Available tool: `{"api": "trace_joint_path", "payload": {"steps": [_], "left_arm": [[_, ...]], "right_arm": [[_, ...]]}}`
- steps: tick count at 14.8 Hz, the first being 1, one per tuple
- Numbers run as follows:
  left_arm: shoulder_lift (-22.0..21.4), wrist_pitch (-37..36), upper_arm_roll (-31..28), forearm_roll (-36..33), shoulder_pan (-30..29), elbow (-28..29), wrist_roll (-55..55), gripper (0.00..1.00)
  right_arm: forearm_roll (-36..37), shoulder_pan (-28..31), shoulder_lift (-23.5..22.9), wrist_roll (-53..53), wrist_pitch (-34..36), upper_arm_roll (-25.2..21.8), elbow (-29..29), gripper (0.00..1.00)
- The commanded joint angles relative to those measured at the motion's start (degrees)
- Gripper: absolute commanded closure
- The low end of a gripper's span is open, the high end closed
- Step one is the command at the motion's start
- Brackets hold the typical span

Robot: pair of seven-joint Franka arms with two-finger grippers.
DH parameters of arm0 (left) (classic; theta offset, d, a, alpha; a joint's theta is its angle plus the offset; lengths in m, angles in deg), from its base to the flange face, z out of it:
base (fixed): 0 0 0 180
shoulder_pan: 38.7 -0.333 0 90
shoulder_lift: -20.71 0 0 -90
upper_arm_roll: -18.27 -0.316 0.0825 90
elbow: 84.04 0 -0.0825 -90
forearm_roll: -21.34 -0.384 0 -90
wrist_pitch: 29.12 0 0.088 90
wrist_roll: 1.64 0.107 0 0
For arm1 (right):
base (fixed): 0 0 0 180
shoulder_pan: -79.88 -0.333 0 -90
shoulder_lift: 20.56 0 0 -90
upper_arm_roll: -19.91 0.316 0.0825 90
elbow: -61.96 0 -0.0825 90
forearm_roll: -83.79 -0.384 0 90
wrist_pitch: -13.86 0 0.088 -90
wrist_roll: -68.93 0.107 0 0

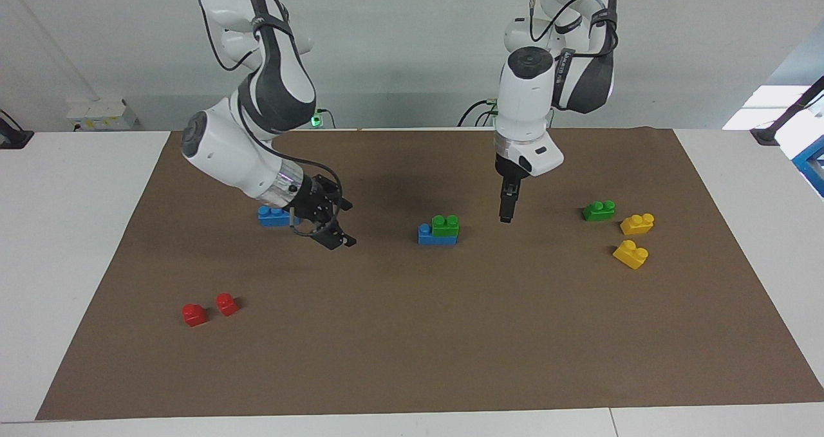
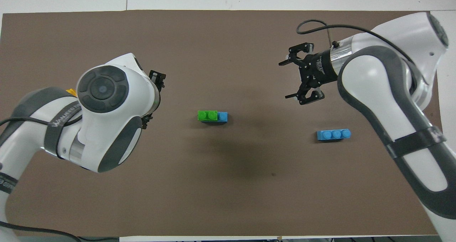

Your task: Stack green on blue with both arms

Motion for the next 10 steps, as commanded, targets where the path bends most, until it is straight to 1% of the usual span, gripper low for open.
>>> {"api": "trace_joint_path", "payload": {"steps": [1, 2, 3, 6, 10], "left_arm": [[-5.58, -4.99, 0.23, 5.23, -6.51, 0.13, 16.71, 0.00], [-7.25, -6.93, 0.23, 6.56, -8.45, -0.22, 22.86, 0.00], [-8.05, -9.29, 0.14, 7.18, -10.64, -1.18, 28.15, 0.00], [-8.23, -16.15, -0.04, 7.63, -15.40, -6.10, 40.55, 0.00], [-8.23, -23.01, -0.12, 8.07, -20.41, -11.20, 57.25, 0.00]], "right_arm": [[2.47, 3.85, -0.27, -3.93, 4.52, 0.68, 3.96, 0.02], [2.55, 4.99, -0.18, -5.07, 5.66, 0.68, 4.75, 0.02], [2.56, 5.61, 0.17, -5.78, 6.72, 0.59, 5.28, 0.02], [4.57, 6.67, 2.45, -5.79, 7.61, 0.59, 5.37, 0.02], [10.54, 7.20, 4.91, -7.27, 9.54, 0.59, 5.72, 0.02]]}}
